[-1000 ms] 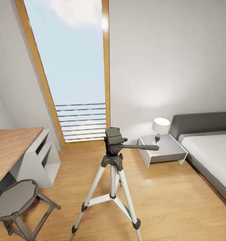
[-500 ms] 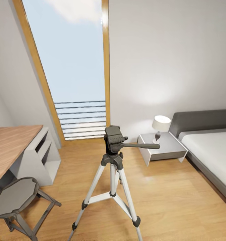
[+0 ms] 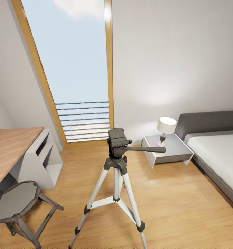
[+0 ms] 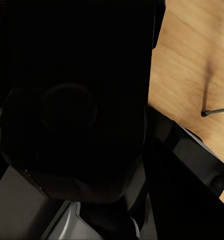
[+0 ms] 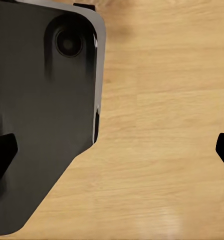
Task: Attach the digital camera to the camera tripod in the bedroom.
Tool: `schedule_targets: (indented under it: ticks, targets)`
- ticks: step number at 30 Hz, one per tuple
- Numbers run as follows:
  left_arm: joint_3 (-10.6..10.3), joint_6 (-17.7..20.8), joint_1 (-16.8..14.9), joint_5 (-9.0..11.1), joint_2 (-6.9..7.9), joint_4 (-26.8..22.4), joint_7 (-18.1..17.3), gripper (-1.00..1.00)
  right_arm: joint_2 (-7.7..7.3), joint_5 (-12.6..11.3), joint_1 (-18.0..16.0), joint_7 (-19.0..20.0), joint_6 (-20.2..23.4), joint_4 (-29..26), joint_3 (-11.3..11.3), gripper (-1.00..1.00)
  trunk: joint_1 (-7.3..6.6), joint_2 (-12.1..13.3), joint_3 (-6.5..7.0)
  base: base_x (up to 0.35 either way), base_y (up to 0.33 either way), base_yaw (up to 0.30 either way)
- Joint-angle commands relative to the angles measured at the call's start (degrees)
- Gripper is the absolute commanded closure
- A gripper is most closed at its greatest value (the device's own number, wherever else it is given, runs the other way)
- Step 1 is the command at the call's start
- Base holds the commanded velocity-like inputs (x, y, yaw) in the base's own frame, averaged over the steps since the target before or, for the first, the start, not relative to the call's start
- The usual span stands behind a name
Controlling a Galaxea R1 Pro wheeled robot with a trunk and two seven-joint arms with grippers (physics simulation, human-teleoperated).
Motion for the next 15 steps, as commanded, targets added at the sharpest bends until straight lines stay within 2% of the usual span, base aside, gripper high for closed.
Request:
schedule_targets:
  ticks: [1,15]
  targets:
    - [-0.44,-0.24,-0.06,0.47,0.00,0.10,-0.24,1.00,0.00,0.59,-0.09,-0.09,-0.32,0.19,-0.18,-1.00,0.03,-0.12,-0.20,0.000,0.000,0.000]
    - [-0.44,-0.24,-0.06,0.43,-0.07,0.10,-0.24,1.00,0.05,0.59,-0.09,-0.03,-0.32,0.19,-0.14,-1.00,0.03,-0.12,-1.49,0.000,0.000,0.000]
